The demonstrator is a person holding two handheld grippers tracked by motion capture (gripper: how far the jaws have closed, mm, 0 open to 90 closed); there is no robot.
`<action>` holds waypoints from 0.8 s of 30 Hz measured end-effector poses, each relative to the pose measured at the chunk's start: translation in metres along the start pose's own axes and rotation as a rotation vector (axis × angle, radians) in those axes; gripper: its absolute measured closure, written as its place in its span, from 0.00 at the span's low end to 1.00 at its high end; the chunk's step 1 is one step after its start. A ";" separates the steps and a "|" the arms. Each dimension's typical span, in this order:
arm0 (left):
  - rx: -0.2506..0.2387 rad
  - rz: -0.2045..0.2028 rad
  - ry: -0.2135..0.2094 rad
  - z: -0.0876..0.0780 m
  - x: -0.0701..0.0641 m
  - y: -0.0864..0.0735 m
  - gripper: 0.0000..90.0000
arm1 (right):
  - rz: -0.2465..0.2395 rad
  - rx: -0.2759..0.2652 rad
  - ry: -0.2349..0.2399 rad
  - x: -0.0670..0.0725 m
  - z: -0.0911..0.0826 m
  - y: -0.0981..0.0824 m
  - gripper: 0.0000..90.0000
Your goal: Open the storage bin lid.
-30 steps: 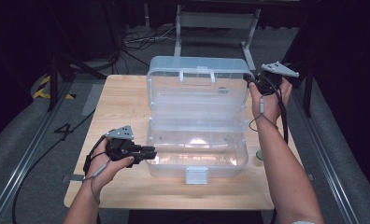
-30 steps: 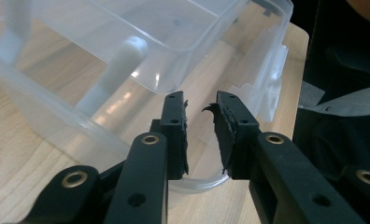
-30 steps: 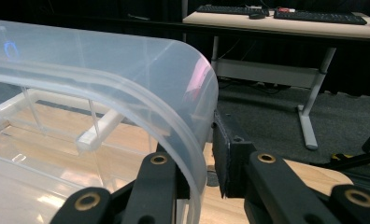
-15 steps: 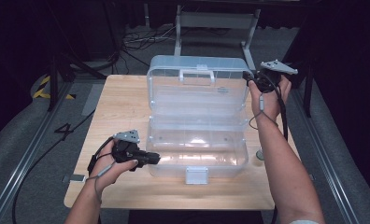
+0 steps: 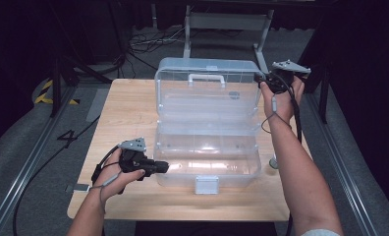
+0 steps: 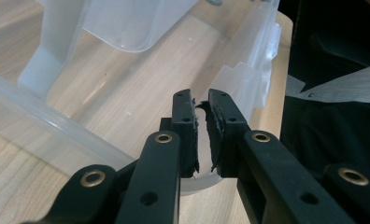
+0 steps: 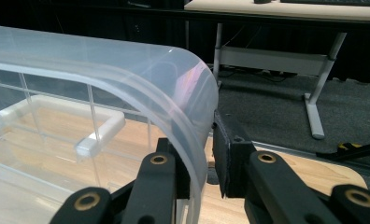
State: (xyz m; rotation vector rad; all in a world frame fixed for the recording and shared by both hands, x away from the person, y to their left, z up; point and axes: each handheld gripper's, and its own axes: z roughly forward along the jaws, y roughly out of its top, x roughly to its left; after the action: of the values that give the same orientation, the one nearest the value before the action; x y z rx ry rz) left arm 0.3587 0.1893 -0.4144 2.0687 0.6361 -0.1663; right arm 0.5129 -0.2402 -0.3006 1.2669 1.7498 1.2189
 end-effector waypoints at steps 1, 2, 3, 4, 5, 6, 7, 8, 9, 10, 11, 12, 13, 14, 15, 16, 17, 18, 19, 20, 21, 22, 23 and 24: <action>-0.001 0.003 -0.003 0.000 0.000 0.000 0.91 | 0.000 0.000 0.000 0.000 0.001 0.000 0.87; -0.001 0.004 -0.004 0.000 0.000 0.000 0.91 | 0.000 0.001 0.001 -0.001 0.002 0.000 0.87; -0.001 0.004 -0.004 0.000 0.000 0.000 0.91 | 0.002 0.003 0.000 -0.001 0.003 0.000 0.87; -0.001 0.005 -0.004 0.000 0.000 0.000 0.91 | 0.001 0.007 0.002 -0.001 0.004 0.001 0.87; -0.003 0.006 -0.003 0.000 0.000 0.000 0.91 | 0.004 0.009 0.001 -0.001 0.005 0.001 0.87; -0.002 0.006 -0.003 0.000 0.000 0.000 0.91 | 0.002 0.013 0.004 -0.002 0.006 0.001 0.87; -0.003 0.009 -0.002 0.000 0.000 0.000 0.91 | 0.005 0.015 0.004 -0.002 0.007 0.002 0.87; -0.003 0.009 -0.004 0.000 0.000 -0.001 0.91 | 0.007 0.015 0.006 -0.003 0.008 0.001 0.87; -0.004 0.010 -0.005 0.000 0.000 -0.001 0.91 | 0.007 0.014 0.006 -0.004 0.009 0.001 0.87; -0.004 0.013 -0.005 0.000 0.000 -0.001 0.91 | 0.011 0.018 0.009 -0.004 0.010 0.001 0.87; -0.005 0.017 -0.008 0.000 0.000 -0.001 0.91 | 0.009 0.020 0.013 -0.005 0.012 0.002 0.87; -0.005 0.019 -0.009 0.000 0.000 -0.001 0.91 | 0.007 0.022 0.013 -0.005 0.013 0.002 0.87; -0.005 0.019 -0.009 0.000 0.000 -0.001 0.91 | 0.007 0.022 0.013 -0.005 0.013 0.002 0.87; -0.007 0.023 -0.011 0.000 0.001 -0.001 0.91 | 0.006 0.022 0.015 -0.006 0.014 0.002 0.87; -0.008 0.025 -0.012 0.000 0.001 -0.001 0.91 | 0.010 0.026 0.014 -0.006 0.015 0.003 0.87; -0.008 0.027 -0.013 0.000 0.001 -0.001 0.91 | 0.014 0.026 0.017 -0.007 0.017 0.002 0.87; -0.007 0.026 -0.013 0.000 0.001 -0.001 0.91 | 0.017 0.027 0.019 -0.007 0.018 0.002 0.87; -0.008 0.027 -0.014 0.000 0.001 -0.001 0.91 | 0.021 0.028 0.021 -0.008 0.020 0.002 0.87; -0.008 0.027 -0.014 0.000 0.001 -0.001 0.91 | 0.022 0.030 0.022 -0.009 0.022 0.002 0.87; -0.006 0.027 -0.014 0.000 0.001 -0.001 0.91 | 0.026 0.032 0.020 -0.009 0.023 0.002 0.87; -0.006 0.027 -0.014 0.000 0.001 -0.001 0.91 | 0.027 0.034 0.019 -0.009 0.024 0.002 0.87; -0.006 0.027 -0.014 0.000 0.001 -0.001 0.91 | 0.028 0.035 0.018 -0.009 0.025 0.002 0.88; -0.009 0.024 -0.016 0.000 0.001 -0.002 0.91 | 0.032 0.038 0.014 -0.009 0.026 0.002 0.88; -0.010 0.022 -0.016 0.000 0.002 -0.002 0.91 | 0.032 0.039 0.012 -0.009 0.027 0.003 0.88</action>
State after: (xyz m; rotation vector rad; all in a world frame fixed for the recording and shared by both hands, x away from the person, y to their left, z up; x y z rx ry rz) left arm 0.3591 0.1909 -0.4162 2.0625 0.6030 -0.1663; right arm 0.5404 -0.2405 -0.3079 1.3181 1.7762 1.2178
